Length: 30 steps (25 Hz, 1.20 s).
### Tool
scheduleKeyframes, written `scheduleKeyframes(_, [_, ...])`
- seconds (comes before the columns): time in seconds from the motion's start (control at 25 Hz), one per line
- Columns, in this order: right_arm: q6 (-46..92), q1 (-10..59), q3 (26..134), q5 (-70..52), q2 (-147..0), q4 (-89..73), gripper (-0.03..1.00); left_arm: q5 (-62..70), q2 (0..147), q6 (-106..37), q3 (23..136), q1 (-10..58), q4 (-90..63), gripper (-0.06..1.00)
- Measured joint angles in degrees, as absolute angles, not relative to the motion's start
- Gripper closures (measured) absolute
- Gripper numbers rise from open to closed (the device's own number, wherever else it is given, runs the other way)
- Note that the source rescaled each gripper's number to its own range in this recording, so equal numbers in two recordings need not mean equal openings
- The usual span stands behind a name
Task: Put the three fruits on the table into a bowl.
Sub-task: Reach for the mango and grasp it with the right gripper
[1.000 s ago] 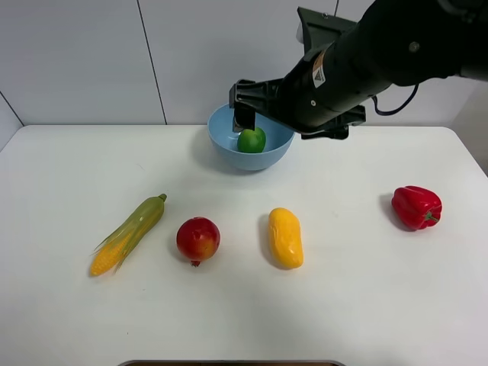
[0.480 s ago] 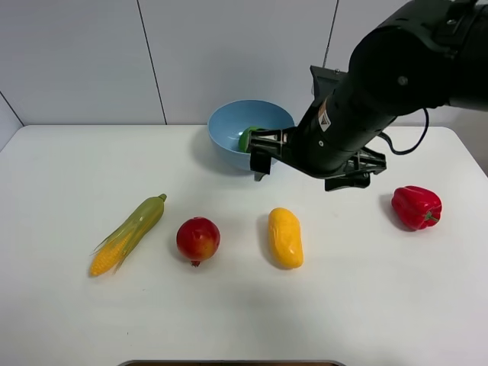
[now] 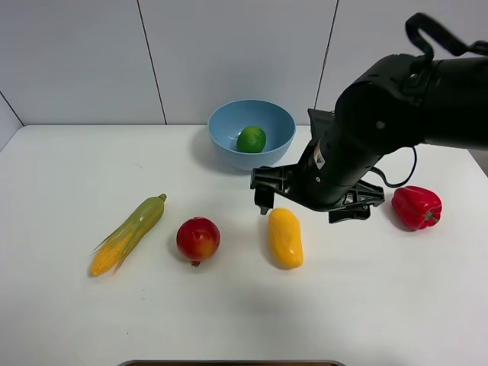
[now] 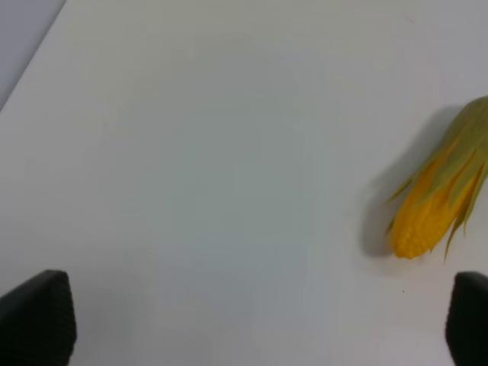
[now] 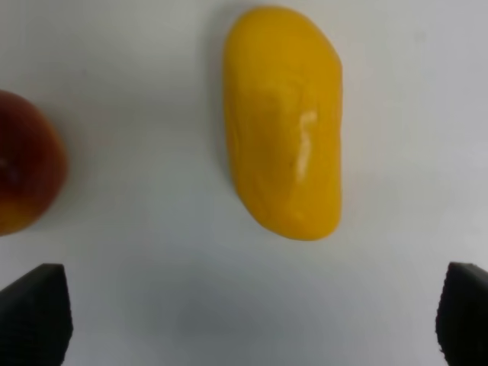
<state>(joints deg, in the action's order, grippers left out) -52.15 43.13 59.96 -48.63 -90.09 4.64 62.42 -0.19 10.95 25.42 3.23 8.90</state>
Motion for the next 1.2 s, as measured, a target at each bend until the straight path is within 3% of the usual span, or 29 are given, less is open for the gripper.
scheduleKeyframes(1.2, [-49.22, 39.73, 59.96, -38.13, -106.39, 7.35, 0.03, 62.42, -0.19, 10.95, 25.42, 3.23, 8.90, -0.06])
